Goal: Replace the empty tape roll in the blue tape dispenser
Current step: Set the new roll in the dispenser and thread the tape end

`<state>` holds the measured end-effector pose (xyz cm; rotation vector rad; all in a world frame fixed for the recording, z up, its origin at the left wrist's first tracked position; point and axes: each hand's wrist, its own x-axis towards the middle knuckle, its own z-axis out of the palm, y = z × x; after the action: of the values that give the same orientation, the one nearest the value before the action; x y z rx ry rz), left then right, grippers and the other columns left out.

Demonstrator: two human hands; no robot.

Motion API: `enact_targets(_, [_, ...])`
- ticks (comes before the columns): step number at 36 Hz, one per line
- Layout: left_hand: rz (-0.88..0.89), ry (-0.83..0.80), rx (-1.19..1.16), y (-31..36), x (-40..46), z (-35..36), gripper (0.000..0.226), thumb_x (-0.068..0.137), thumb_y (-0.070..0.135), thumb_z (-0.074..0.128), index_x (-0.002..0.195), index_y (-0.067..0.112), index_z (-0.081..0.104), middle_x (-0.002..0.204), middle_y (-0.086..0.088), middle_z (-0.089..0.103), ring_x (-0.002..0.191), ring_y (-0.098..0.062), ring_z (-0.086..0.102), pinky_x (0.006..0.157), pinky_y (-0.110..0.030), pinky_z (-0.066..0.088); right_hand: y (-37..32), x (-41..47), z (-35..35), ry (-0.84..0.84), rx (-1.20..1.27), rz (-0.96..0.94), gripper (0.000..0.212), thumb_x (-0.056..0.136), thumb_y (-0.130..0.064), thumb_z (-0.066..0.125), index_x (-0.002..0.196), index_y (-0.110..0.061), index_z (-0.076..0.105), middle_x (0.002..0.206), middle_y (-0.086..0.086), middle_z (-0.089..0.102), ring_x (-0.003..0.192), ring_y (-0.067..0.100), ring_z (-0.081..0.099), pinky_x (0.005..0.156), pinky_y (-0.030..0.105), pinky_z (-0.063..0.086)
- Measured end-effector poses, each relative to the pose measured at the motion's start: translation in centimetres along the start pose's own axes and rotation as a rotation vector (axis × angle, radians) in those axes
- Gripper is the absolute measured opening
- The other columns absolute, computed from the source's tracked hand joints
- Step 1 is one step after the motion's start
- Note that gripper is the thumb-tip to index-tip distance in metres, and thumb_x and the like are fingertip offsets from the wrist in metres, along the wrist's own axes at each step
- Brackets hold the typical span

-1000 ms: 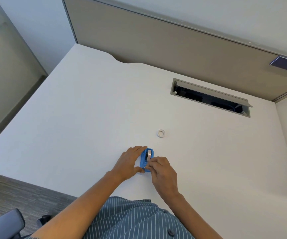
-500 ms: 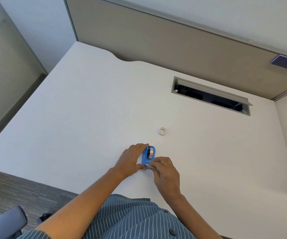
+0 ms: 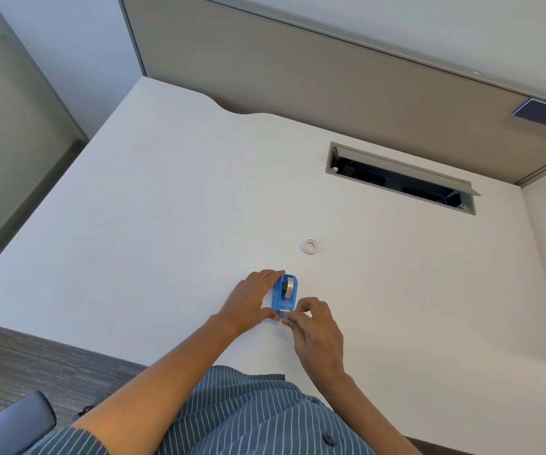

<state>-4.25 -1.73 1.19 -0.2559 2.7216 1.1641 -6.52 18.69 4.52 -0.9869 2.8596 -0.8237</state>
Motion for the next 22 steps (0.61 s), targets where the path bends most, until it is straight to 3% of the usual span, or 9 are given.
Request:
enact_targets(9, [0.002, -0.005, 0.001, 0.0, 0.2, -0.4, 0.096, 0.081, 0.038, 0.09, 0.161, 0.024, 0.04, 0.162, 0.0, 0.049, 0.143, -0.021, 0.049, 0.119, -0.038, 0.041, 0.1, -0.4, 1.0, -0.015, -0.037, -0.001, 0.018, 0.08, -0.012, 0.096, 0.089, -0.021, 0.083, 0.09, -0.004, 0.066, 0.086, 0.013, 0.053, 0.054, 0.019, 0.034])
enact_targets(22, [0.0, -0.018, -0.008, -0.2, 0.3, -0.4, 0.098, 0.079, 0.039, 0.091, 0.161, 0.025, 0.04, 0.161, 0.001, 0.05, 0.143, -0.02, 0.048, 0.12, -0.041, 0.043, 1.0, -0.4, 2.1, -0.053, -0.083, 0.014, 0.019, 0.079, -0.009, 0.095, 0.09, -0.02, 0.084, 0.077, -0.004, 0.064, 0.068, 0.02, 0.06, 0.046, 0.025, 0.038])
